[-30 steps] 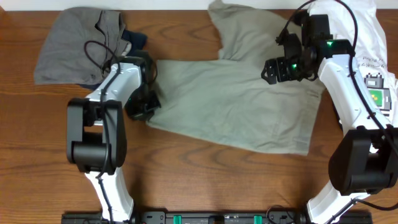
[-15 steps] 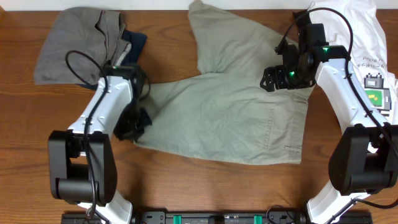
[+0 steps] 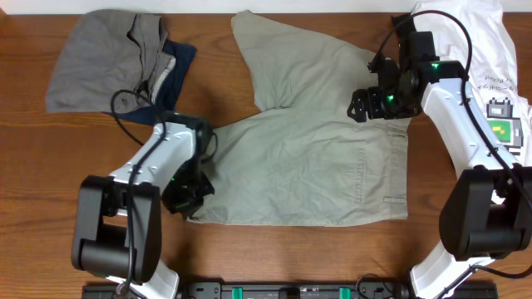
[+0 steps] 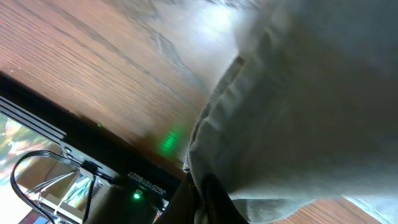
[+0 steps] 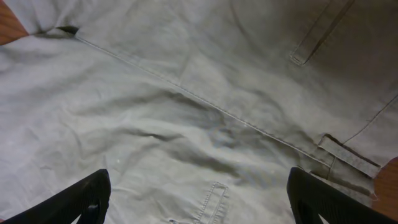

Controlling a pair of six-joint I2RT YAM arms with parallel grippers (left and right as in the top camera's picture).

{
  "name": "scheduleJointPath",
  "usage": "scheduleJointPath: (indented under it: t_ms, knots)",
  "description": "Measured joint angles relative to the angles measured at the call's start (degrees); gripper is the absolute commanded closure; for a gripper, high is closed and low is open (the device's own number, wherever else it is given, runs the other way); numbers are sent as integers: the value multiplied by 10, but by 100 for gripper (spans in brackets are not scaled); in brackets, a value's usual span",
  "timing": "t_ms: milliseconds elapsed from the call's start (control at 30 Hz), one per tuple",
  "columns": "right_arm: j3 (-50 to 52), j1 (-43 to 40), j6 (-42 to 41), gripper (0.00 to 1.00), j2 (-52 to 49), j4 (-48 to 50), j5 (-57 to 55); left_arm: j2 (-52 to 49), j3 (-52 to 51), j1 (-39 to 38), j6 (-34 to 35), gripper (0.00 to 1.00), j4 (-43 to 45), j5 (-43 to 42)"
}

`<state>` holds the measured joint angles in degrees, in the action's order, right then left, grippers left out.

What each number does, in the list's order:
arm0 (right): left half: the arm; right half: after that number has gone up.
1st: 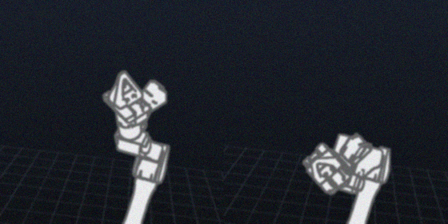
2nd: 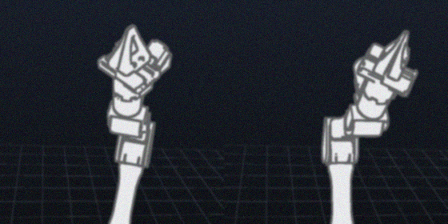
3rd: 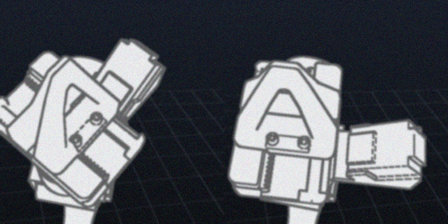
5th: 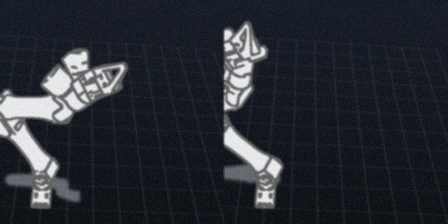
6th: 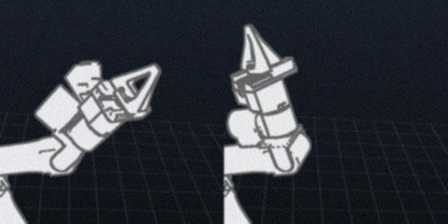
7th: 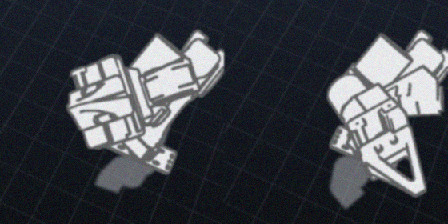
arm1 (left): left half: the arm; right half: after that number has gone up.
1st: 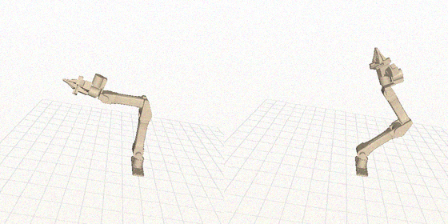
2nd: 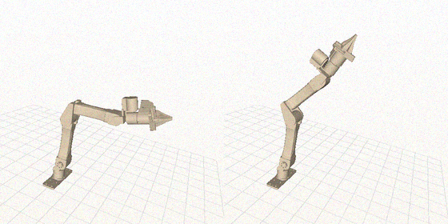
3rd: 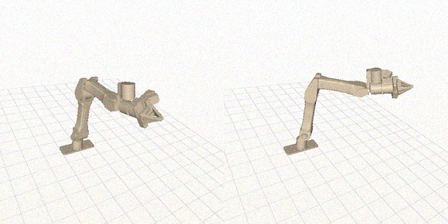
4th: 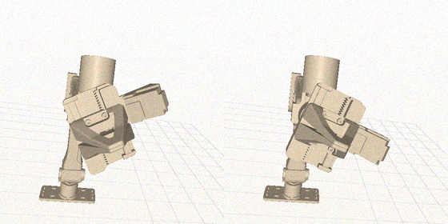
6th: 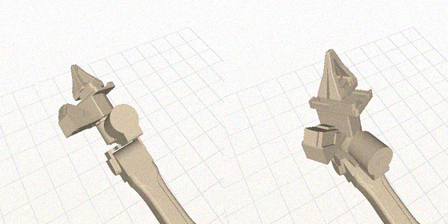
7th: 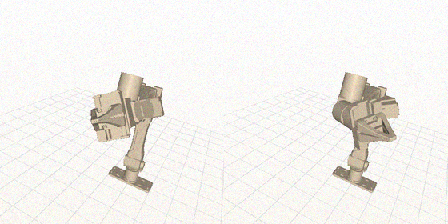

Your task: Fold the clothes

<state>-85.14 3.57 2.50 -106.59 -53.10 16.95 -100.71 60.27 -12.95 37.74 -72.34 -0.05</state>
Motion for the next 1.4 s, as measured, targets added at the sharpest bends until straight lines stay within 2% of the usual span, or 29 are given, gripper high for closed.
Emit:
scheduleJointPath:
  t_ms: [367,500,667,767,800,867,900,967,1067,1233,1300,1400]
  knots:
    - [0,0,0,9,0,2,0,0,0,-148,48,94,20,1]
    - [0,0,0,9,0,2,0,0,0,-144,54,94,14,30]
    - [0,0,0,7,0,1,-3,0,0,-104,58,92,12,87]
    - [0,0,-2,6,0,-5,-12,0,0,-65,56,72,10,123]
    - [0,0,-2,6,0,-9,-17,0,0,-48,58,60,10,132]
    - [0,0,-2,5,0,-15,-26,0,0,-20,56,27,9,143]
    - [0,0,-2,5,0,-16,-29,0,0,-6,58,16,9,148]
    - [0,0,-3,5,0,-15,-38,0,0,19,57,6,10,155]
    - [7,0,-9,6,0,0,-55,0,0,44,45,0,21,162]
    - [57,0,-21,11,-2,75,-79,0,4,54,26,2,45,167]
    - [82,1,-27,11,-9,115,-88,2,11,54,0,2,94,161]
    - [107,4,-38,11,-28,171,-97,4,26,54,-67,2,210,126]
